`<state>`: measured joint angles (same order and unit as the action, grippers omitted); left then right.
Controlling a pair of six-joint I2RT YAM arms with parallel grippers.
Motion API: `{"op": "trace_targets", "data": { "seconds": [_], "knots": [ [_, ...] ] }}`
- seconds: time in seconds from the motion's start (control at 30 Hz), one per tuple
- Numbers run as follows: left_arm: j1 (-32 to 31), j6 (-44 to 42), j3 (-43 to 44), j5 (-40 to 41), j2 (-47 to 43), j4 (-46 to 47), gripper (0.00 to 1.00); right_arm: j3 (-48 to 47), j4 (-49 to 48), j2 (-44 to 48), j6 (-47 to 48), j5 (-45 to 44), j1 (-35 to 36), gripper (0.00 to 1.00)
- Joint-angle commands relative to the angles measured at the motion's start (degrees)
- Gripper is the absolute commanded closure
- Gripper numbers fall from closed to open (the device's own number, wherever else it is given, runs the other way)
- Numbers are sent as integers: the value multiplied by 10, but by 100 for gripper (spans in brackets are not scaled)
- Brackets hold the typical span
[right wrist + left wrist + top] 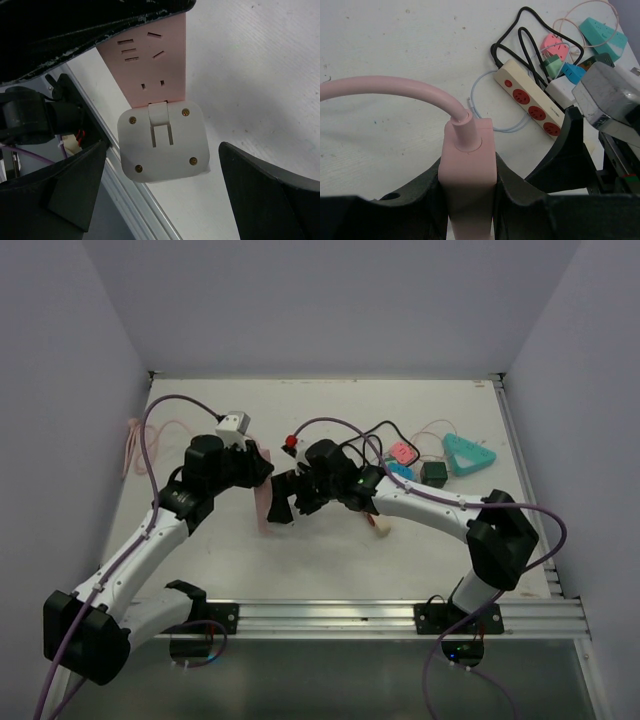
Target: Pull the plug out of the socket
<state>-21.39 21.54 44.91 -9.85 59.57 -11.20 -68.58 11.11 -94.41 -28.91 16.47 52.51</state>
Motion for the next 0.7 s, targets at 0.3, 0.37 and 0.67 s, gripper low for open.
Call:
{"op": "trace_targets", "data": {
  "seconds": [0.3,0.37,0.67],
  "knots": [
    [-1,12,24,-27,-28,59,100,-25,-14,-16,12,5,15,28],
    [-1,6,23,-31,-28,59,100,-24,-9,-12,16,-1,15,48],
    [-1,-4,19,-46,-23,43,89,-25,8,10,27,-25,15,100]
  ]
}}
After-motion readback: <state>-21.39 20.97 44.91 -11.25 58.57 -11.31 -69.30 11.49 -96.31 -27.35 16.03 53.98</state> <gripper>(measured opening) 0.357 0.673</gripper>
